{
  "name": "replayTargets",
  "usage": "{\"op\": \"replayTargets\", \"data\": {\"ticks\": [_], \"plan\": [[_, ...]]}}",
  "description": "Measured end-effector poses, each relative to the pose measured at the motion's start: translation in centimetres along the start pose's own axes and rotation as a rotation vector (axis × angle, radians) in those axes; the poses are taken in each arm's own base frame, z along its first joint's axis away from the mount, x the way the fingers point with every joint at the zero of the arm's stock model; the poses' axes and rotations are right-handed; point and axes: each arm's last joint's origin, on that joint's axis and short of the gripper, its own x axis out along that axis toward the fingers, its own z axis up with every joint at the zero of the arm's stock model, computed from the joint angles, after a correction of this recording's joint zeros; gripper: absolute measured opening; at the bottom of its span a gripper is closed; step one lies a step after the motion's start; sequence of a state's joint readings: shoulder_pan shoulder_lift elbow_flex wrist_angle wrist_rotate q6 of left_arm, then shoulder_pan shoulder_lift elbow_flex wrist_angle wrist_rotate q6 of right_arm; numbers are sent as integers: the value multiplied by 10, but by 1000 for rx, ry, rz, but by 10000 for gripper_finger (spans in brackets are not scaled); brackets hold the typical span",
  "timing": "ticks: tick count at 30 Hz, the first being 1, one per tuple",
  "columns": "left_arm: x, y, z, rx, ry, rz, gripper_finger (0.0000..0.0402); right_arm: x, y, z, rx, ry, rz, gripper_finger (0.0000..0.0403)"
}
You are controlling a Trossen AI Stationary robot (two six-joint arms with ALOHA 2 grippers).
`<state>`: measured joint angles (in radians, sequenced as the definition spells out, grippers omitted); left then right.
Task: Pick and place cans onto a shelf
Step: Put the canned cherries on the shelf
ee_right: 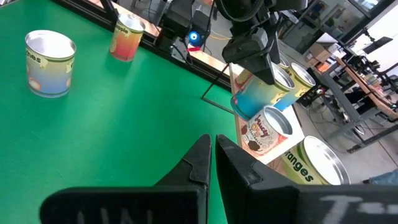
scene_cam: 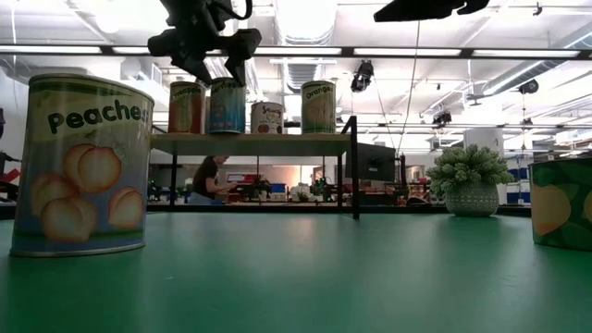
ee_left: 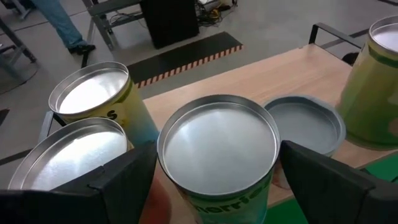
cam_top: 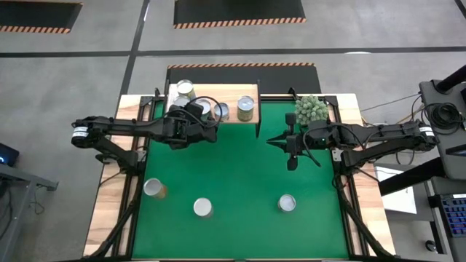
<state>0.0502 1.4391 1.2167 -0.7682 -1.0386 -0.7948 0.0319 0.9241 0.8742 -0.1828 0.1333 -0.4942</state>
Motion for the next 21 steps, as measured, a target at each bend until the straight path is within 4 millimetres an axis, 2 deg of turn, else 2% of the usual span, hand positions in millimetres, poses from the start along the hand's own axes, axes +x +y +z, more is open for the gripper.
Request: {"op": "replayTargets", "data": {"ticks": [10,18,21], "plan": [[-1,2,3,13,-45,44,321,0,0,0,-2,0,0,13],[-11,0,26,47,-74,12,321,0,0,0,0,0,0,13],[-20,-2,37,144,-84,-22,321,0,0,0,2,0,0,13]]}}
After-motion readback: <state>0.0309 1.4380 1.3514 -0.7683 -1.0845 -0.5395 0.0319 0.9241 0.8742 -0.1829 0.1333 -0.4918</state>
